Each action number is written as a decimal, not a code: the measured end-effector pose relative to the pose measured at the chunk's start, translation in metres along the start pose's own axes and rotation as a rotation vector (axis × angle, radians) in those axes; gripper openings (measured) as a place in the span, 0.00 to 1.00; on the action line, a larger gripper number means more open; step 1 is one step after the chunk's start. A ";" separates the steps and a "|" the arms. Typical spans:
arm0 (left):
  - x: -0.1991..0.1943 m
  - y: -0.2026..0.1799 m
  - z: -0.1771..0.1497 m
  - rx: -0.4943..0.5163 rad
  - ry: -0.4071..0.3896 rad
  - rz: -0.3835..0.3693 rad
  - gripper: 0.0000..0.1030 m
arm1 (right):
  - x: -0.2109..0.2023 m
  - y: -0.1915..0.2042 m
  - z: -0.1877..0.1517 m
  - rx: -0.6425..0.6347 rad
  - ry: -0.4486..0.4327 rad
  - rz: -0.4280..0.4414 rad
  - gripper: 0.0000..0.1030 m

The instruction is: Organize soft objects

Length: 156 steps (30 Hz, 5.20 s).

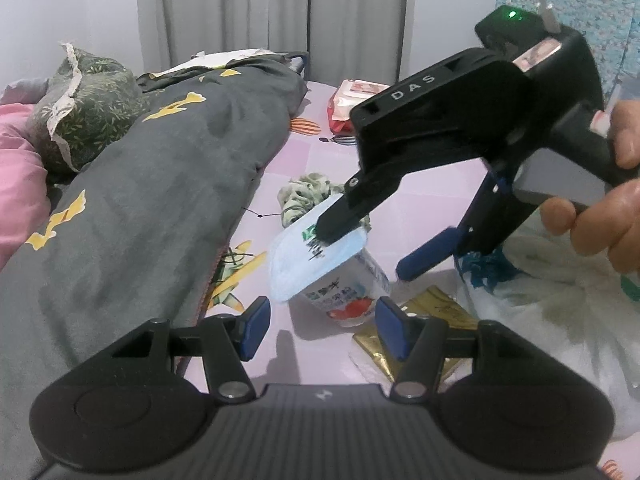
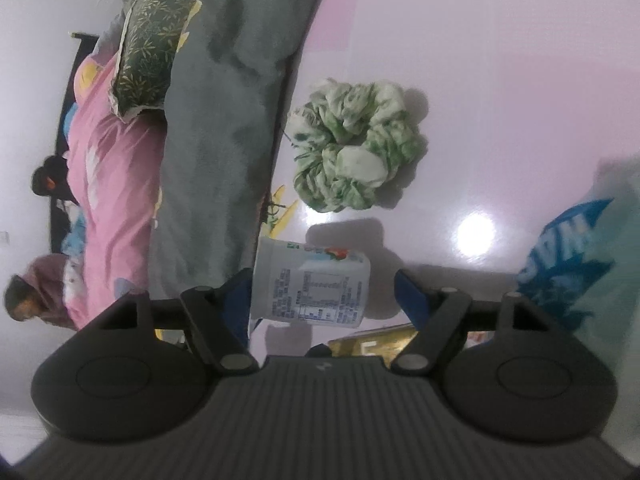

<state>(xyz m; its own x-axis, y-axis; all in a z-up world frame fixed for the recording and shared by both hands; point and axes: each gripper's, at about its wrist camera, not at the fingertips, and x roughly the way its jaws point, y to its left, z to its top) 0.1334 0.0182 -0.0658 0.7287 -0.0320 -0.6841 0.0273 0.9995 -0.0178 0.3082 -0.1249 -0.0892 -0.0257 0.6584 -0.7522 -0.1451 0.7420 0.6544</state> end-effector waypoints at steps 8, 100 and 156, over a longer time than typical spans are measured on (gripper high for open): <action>0.003 -0.003 0.002 0.003 0.003 -0.022 0.58 | -0.017 0.000 -0.004 -0.022 -0.065 -0.051 0.56; -0.084 -0.286 0.049 0.479 0.034 -0.569 0.58 | -0.295 -0.257 -0.264 0.499 -0.431 -0.082 0.38; -0.001 -0.040 -0.030 0.135 0.113 -0.078 0.53 | -0.021 0.021 -0.034 -0.109 0.052 -0.246 0.58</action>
<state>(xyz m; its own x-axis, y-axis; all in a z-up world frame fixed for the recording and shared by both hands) 0.1111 -0.0212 -0.0857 0.6393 -0.1011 -0.7623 0.1781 0.9838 0.0189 0.2717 -0.1276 -0.0629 -0.0267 0.4502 -0.8925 -0.2588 0.8593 0.4412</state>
